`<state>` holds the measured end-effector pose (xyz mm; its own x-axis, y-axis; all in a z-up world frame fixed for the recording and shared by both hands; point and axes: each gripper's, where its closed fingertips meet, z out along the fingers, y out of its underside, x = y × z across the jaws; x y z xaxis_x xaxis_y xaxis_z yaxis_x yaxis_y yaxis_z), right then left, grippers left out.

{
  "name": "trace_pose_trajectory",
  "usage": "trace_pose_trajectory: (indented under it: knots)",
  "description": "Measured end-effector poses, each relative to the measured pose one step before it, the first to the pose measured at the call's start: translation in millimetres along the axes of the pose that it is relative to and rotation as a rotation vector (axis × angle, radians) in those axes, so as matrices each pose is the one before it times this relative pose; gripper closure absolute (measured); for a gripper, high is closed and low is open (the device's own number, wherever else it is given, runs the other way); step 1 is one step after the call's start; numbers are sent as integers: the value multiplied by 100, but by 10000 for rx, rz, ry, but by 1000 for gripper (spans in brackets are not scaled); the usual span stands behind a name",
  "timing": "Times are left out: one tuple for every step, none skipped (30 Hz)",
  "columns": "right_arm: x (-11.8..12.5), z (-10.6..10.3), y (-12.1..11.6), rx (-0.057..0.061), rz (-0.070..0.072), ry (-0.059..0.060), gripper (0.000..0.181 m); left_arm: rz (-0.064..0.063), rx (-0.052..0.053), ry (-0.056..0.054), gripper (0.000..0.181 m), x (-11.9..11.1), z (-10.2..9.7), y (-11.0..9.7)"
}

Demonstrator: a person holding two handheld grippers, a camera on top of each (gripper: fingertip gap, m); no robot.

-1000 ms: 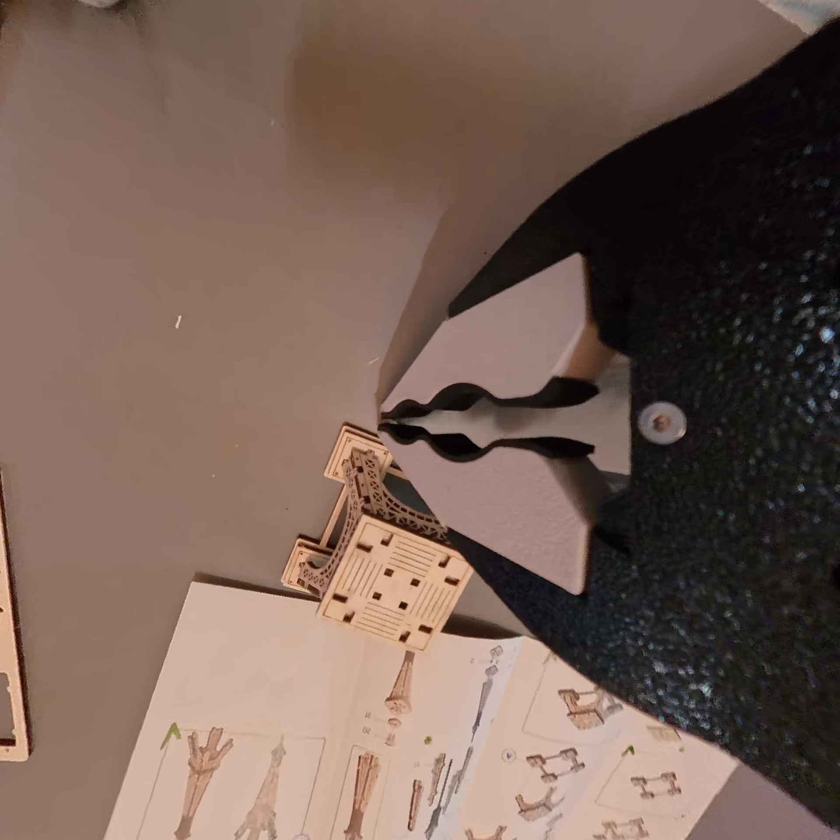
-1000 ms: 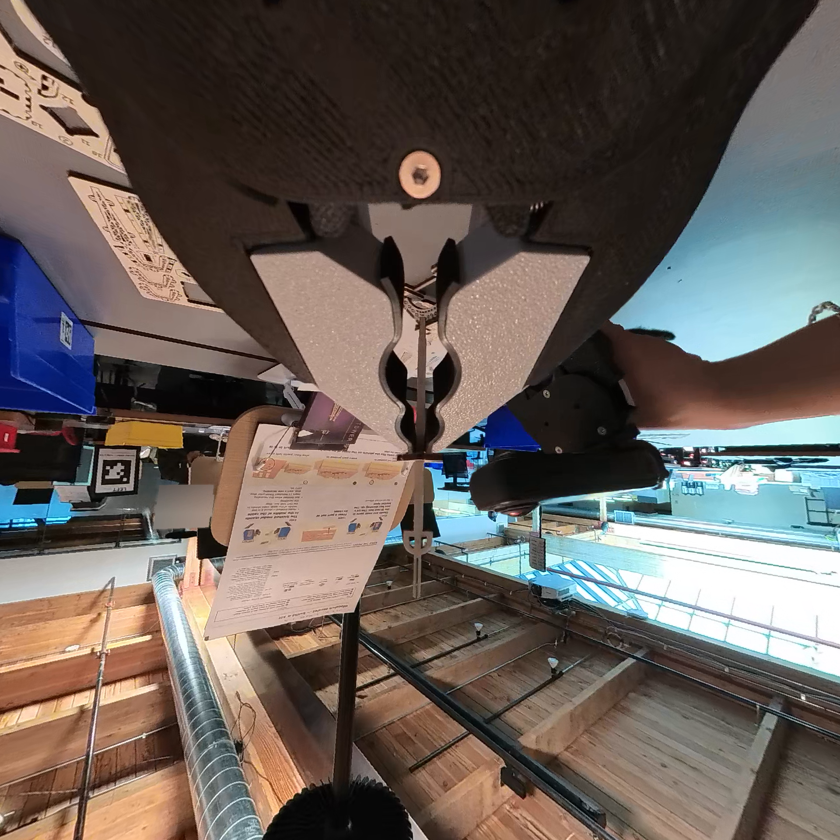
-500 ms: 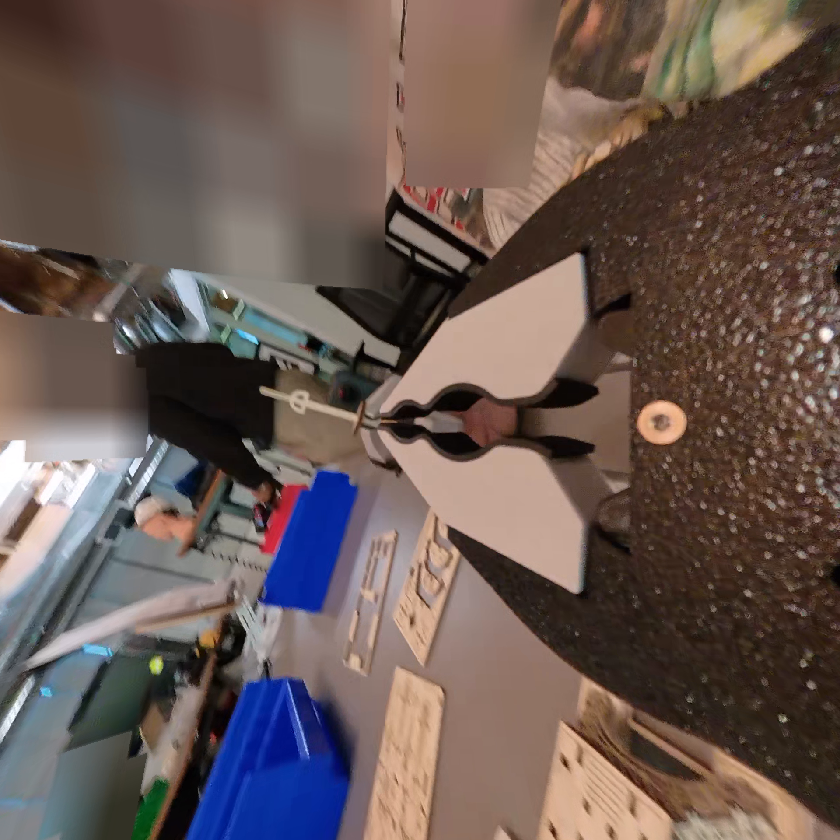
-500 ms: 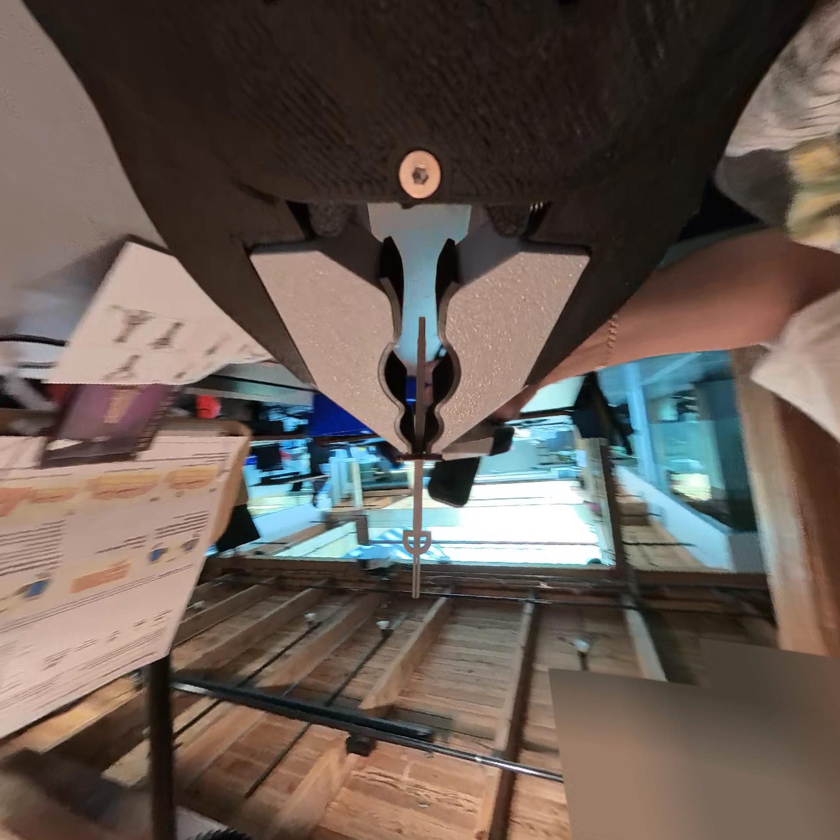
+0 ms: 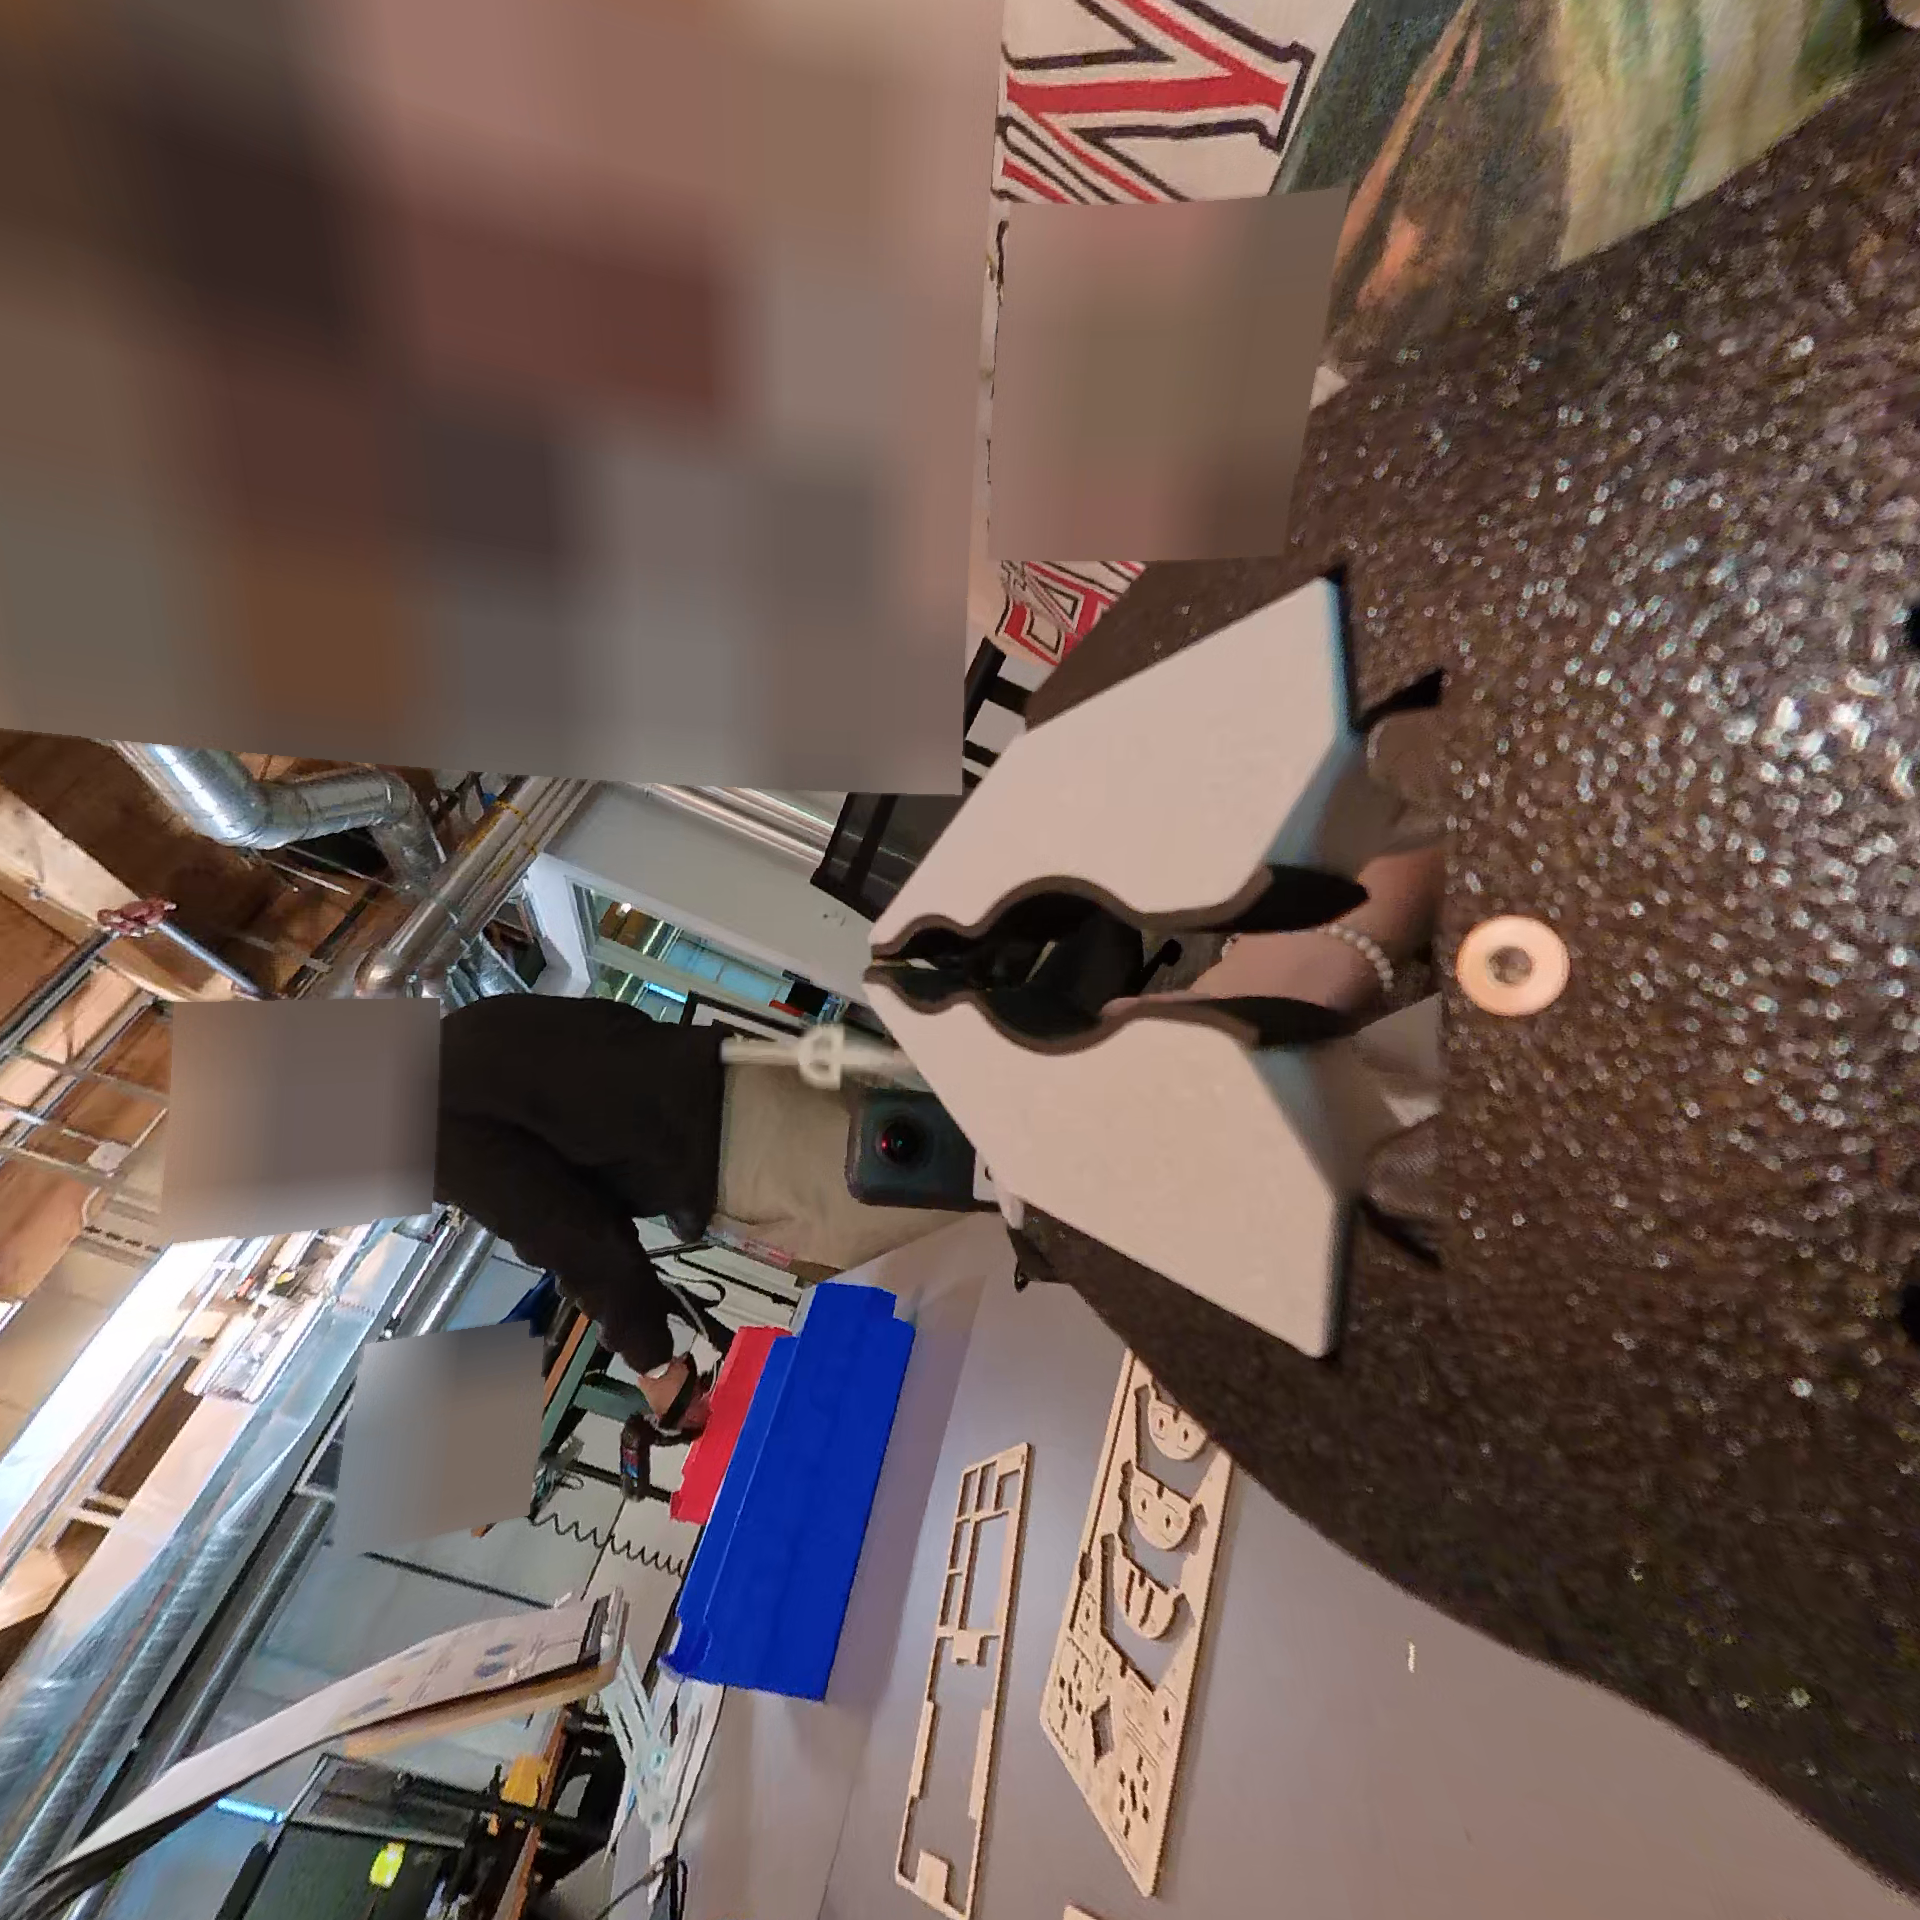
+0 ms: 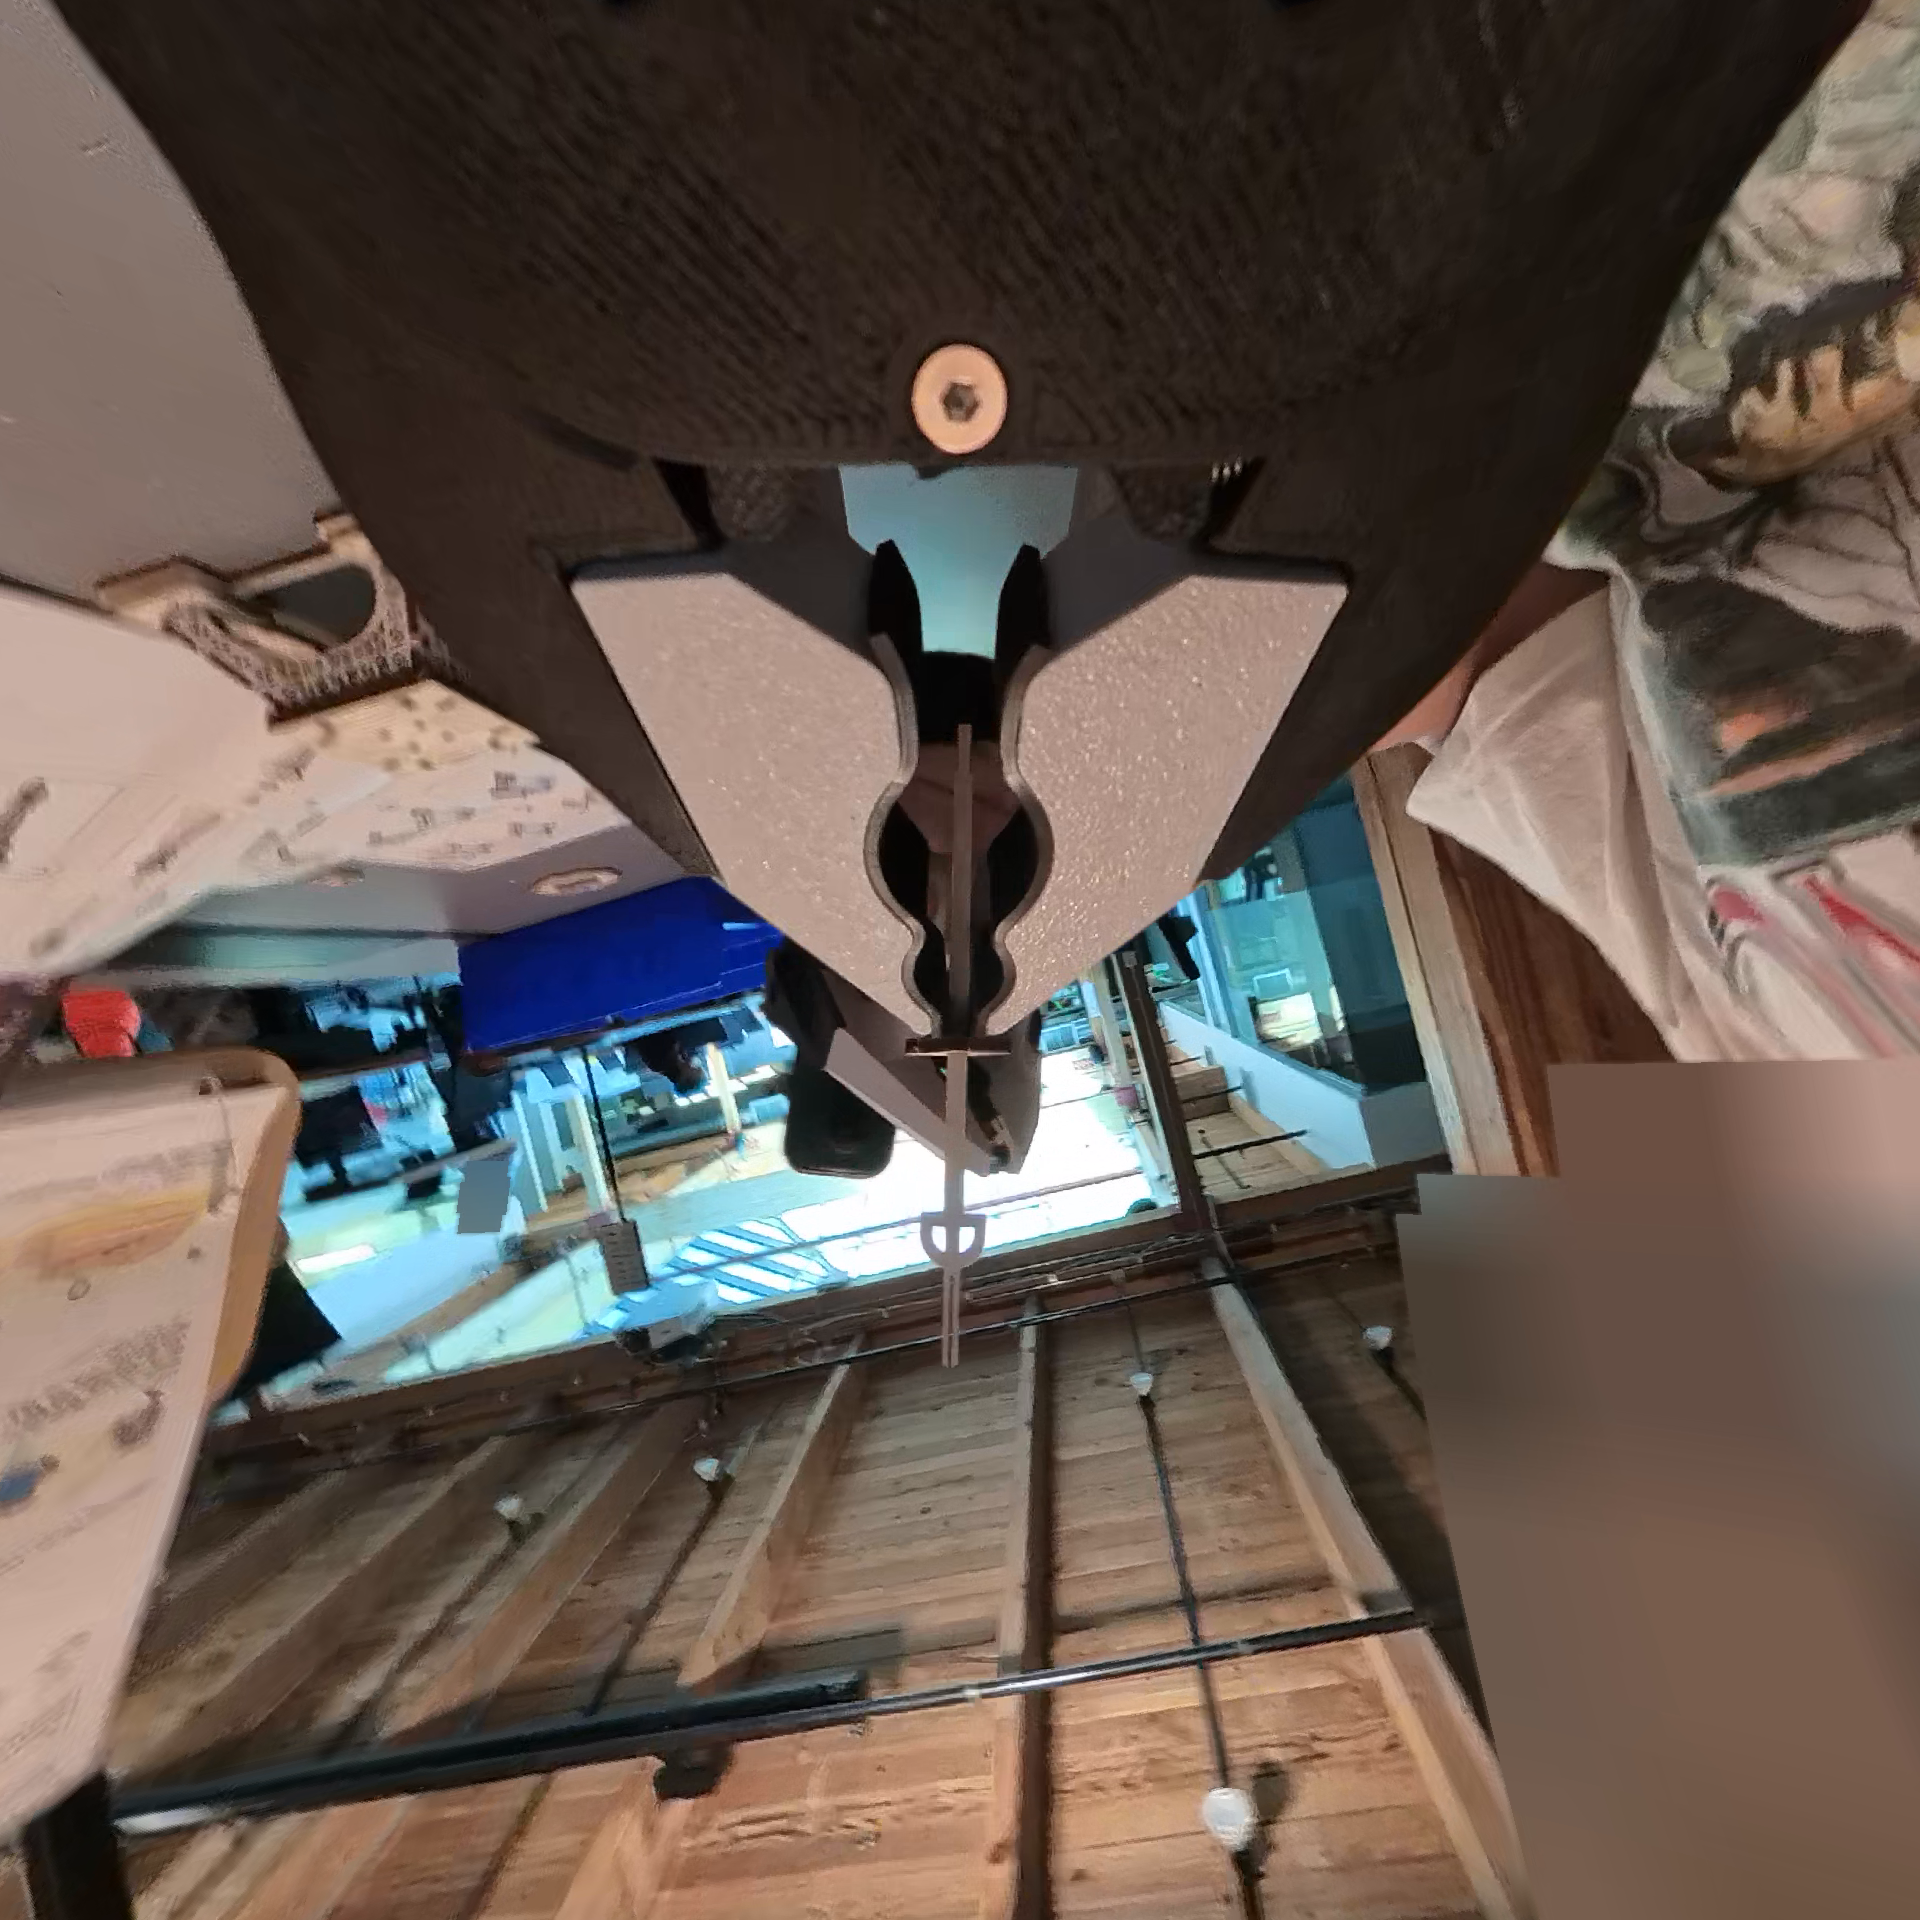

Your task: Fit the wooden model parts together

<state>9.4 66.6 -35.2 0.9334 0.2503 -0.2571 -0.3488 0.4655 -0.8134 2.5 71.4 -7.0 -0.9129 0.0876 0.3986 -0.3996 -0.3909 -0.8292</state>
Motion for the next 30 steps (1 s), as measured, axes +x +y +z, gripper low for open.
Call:
trace_pose_trajectory:
  knots:
    - [1082, -27, 188, -147, 568, 685, 180, 82, -13, -130, 181, -138, -230, -110]
    - [1445, -28, 536, -430, 657, 909, 181, 154, -74, -322, 181, -358, -380, -37]
    - [1102, -11, 912, -717, 482, 682, 181, 132, -163, -522, 181, -651, -546, 100]
    - [640, 23, 956, -796, 369, 434, 181, 30, -233, -574, 181, -737, -627, 251]
    - [575, 32, 1127, -899, 199, 461, 181, -14, -217, -461, 181, -573, -644, 299]
    - [634, 129, 1119, -891, 8, 534, 180, -7, -159, -387, 181, -456, -622, 278]
    - [291, 218, 959, -780, -185, 290, 180, -20, -117, -337, 181, -376, -608, 269]
    - [175, 231, 825, -675, -210, 179, 180, -3, -70, -238, 181, -246, -559, 223]
    - [427, 188, 690, -582, -160, 299, 180, 33, 6, -173, 181, -135, -488, 131]
    - [602, 162, 565, -494, -127, 390, 180, 13, 25, -168, 181, -123, -420, 126]
    - [643, 140, 546, -467, -101, 403, 180, -32, -13, -138, 181, -110, -349, 182]
    - [592, 163, 546, -450, -85, 344, 180, -30, -18, -69, 181, -48, -268, 223]
    - [554, 163, 548, -443, -68, 315, 180, -8, 26, -56, 181, -55, -200, 187]
    - [433, 181, 413, -335, 4, 211, 180, -41, 27, -64, 181, -92, -135, 195]
    - [254, 165, 247, -205, 89, 85, 180, -104, 2, -15, 181, -96, -81, 212]
    - [124, 121, 164, -133, 137, -20, 180, -103, 37, 38, 181, -30, -14, 132]
    - [105, 67, 150, -126, 99, -46, 176, -83, 69, 7, 181, -67, 32, 92]
    - [382, -18, 166, -146, 27, 137, 166, -103, 16, -5, 181, -92, 77, 133]
    - [698, -106, 203, -165, -65, 361, 154, -91, -27, 54, 181, -5, 144, 183]
    - [743, -191, 155, -138, -170, 408, 144, -82, -3, 66, 181, 29, 173, 153]
    - [491, -223, 115, -79, -225, 259, 141, -96, 8, 58, 181, 20, 200, 115]
    - [326, -272, 70, -37, -145, 162, 134, -79, 18, 116, 181, 123, 212, 87]
    - [340, -333, -96, 46, -42, 208, 118, -61, 61, 188, 181, 264, 201, 5]
    - [142, -421, -500, 294, -24, 165, 111, -63, 133, 246, 181, 389, 219, -133]
    - [-818, -477, -861, 525, -53, -342, 110, -56, 174, 368, 181, 594, 220, -240]
    - [-1902, -493, -1136, 677, 18, -921, 111, -23, 188, 484, 181, 794, 232, -299]
    - [-2609, -392, -1331, 779, 41, -1315, 116, -26, 186, 528, 181, 863, 256, -327]
    - [-2992, -178, -1293, 818, 26, -1545, 129, -45, 195, 507, 181, 832, 264, -372]
    - [-2823, 102, -1104, 768, 57, -1512, 139, -68, 214, 528, 181, 847, 281, -397]
    - [-2039, 310, -823, 615, 55, -1172, 147, -90, 185, 500, 181, 793, 295, -365]
